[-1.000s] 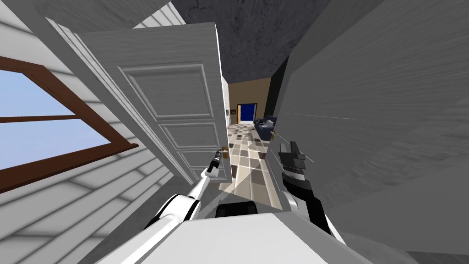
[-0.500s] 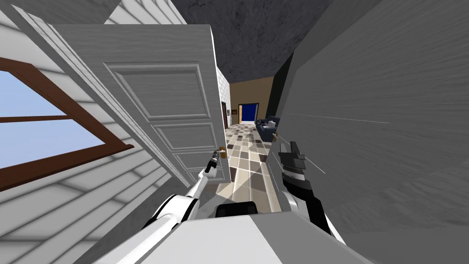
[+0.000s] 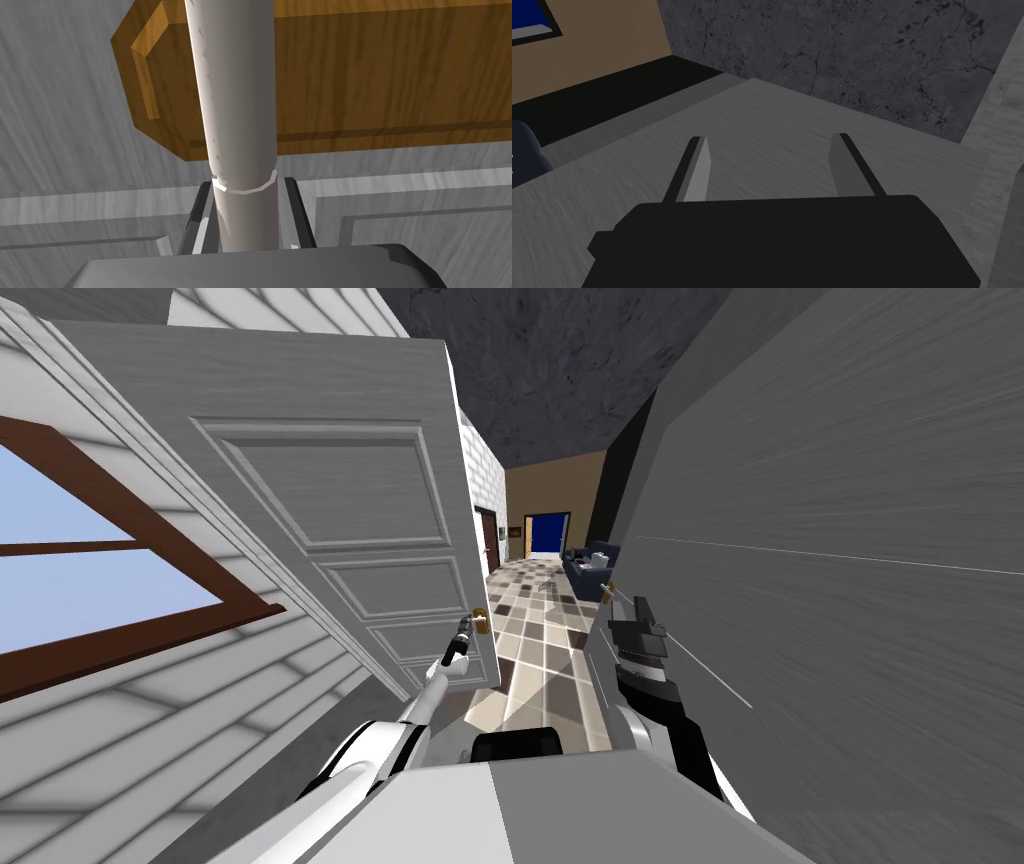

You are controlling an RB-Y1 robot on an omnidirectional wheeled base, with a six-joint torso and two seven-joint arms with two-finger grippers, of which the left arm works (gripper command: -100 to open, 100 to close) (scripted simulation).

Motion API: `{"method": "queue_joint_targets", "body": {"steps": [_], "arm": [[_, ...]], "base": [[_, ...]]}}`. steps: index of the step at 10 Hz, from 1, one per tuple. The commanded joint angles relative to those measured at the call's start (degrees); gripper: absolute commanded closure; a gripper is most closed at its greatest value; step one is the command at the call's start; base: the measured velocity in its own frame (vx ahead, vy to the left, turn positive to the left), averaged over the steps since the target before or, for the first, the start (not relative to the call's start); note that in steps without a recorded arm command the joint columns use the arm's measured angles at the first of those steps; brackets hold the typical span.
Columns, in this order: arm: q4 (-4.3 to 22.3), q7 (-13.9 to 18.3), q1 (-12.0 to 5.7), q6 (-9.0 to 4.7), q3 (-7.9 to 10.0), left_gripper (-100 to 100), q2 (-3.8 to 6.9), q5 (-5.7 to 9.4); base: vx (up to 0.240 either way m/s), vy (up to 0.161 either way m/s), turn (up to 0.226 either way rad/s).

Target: Push the door open

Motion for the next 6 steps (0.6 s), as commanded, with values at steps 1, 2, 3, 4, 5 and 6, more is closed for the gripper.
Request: {"method": "queue_joint_targets", "body": {"steps": [1,2,3,4,5,6], "arm": [[1.3,-0.4,-0.55,-0.60,1.66,100,1.16,0.49],[1.4,-0.6,-0.49,-0.62,2.33,100,1.45,0.68],[1.5,-0.7,-0.46,-0.62,2.66,100,1.59,0.78],[1.6,-1.0,-0.37,-0.65,3.54,100,1.98,1.05],[1.7,-1.2,-0.32,-0.66,4.07,100,2.21,1.20],[1.8,-1.3,-0.28,-0.67,4.52,100,2.40,1.34]], "base": [[0.173,-0.151,0.077],[0.187,-0.196,0.089],[0.157,-0.156,0.095],[0.183,-0.134,0.094],[0.189,-0.153,0.072],[0.144,-0.135,0.053]]}}
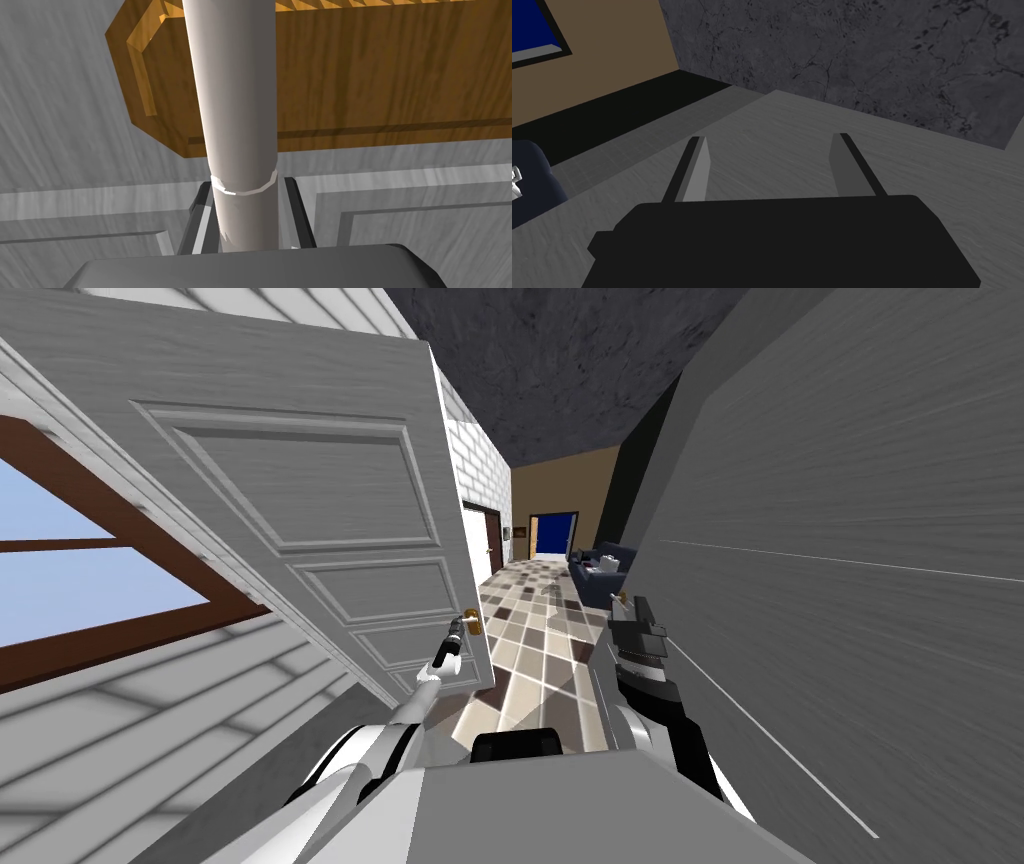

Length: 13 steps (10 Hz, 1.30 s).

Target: Push the door open

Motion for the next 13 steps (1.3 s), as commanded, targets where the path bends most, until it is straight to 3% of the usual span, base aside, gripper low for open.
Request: {"method": "queue_joint_targets", "body": {"steps": [1,4,13], "arm": [[1.4,-0.3,-0.79,-0.73,0.91,100,0.44,0.25],[1.9,-0.3,-0.72,-0.77,1.18,100,0.58,0.35],[2.8,-1.5,-0.21,-1.27,5.04,100,2.46,1.66]], "base": [[0.146,-0.117,0.053],[0.114,-0.058,0.034],[0.153,-0.045,0.040]]}}
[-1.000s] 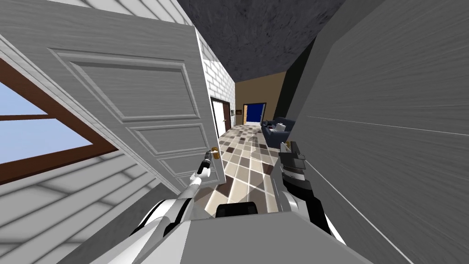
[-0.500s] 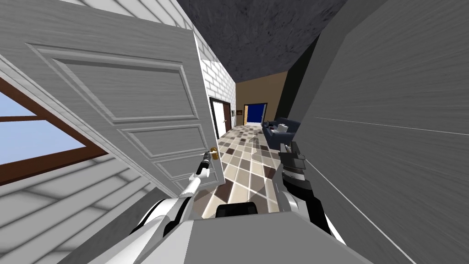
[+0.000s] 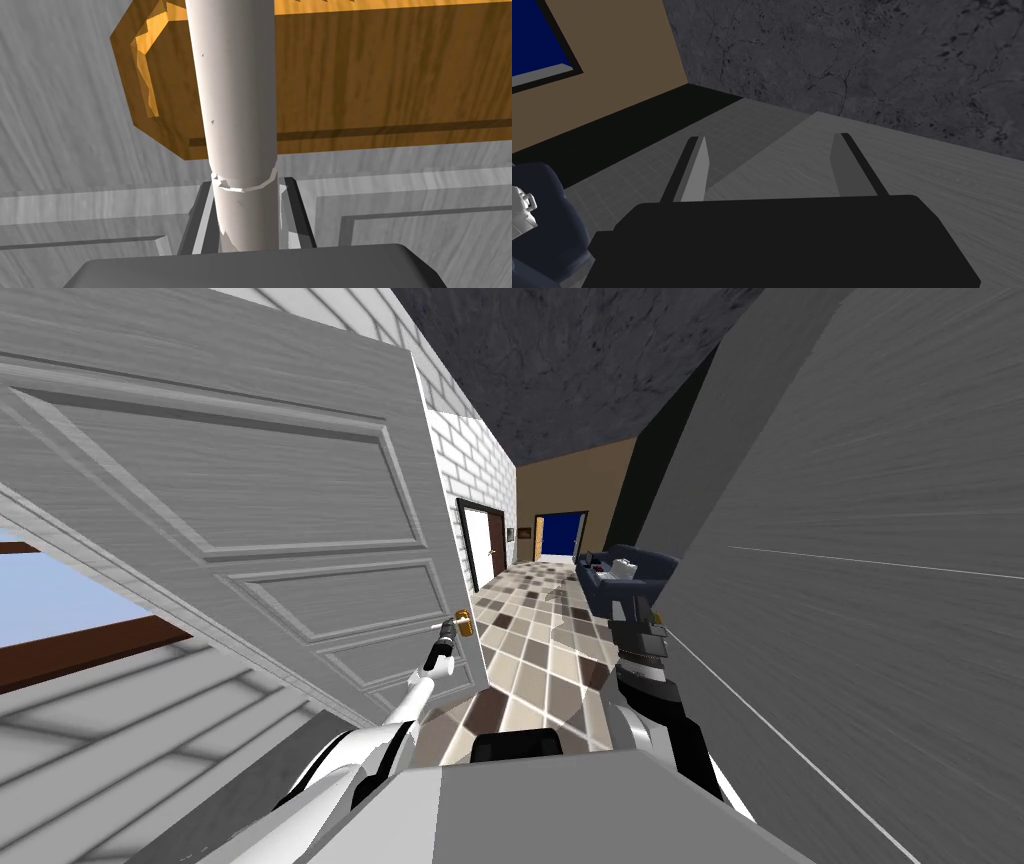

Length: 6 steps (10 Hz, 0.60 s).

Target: Push the door open

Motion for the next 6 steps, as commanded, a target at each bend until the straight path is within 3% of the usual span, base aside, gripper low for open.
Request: {"method": "queue_joint_targets", "body": {"steps": [1,6], "arm": [[1.1,0.0,-0.36,-0.84,1.04,100,1.06,0.36],[1.9,-1.0,0.12,-1.16,3.97,100,2.45,1.36]], "base": [[0.205,-0.076,0.070],[0.199,-0.066,0.060]]}}
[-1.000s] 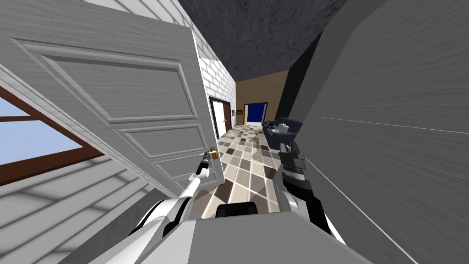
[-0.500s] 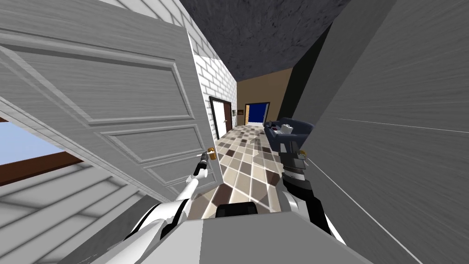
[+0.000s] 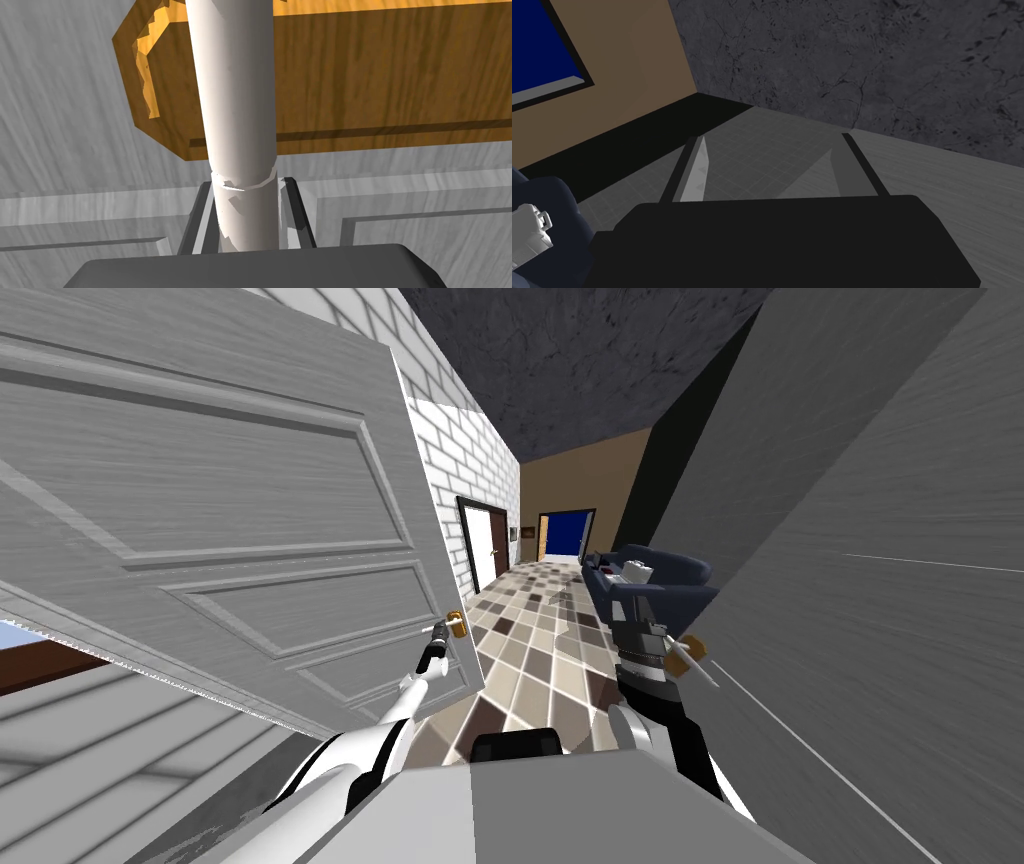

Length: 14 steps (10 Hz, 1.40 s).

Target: Push the door open

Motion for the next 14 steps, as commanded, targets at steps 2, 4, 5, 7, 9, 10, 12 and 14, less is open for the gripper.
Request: {"method": "queue_joint_targets", "body": {"steps": [2,4,5,7,9,10,12,14], "arm": [[0.0,-0.8,0.33,0.30,2.06,100,1.25,0.67],[0.3,-1.1,0.53,0.17,3.25,100,1.81,1.08],[0.4,-1.3,0.62,0.11,3.83,100,2.08,1.27],[0.7,-1.7,0.80,-0.01,4.94,100,2.60,1.65],[0.7,-1.7,0.80,-0.01,4.94,100,2.60,1.65],[1.0,-2.0,0.97,-0.12,5.94,100,3.08,1.99],[1.2,-2.3,1.11,-0.21,6.82,100,3.49,2.29],[3.7,-2.3,1.11,-0.21,6.82,100,3.49,2.29]], "base": [[0.209,-0.081,0.085],[0.173,-0.063,0.057],[0.194,-0.089,0.063],[0.188,-0.070,0.072],[0.087,-0.034,0.026],[0.143,-0.045,0.039],[0.201,-0.087,0.082],[0.085,-0.026,0.015]]}}
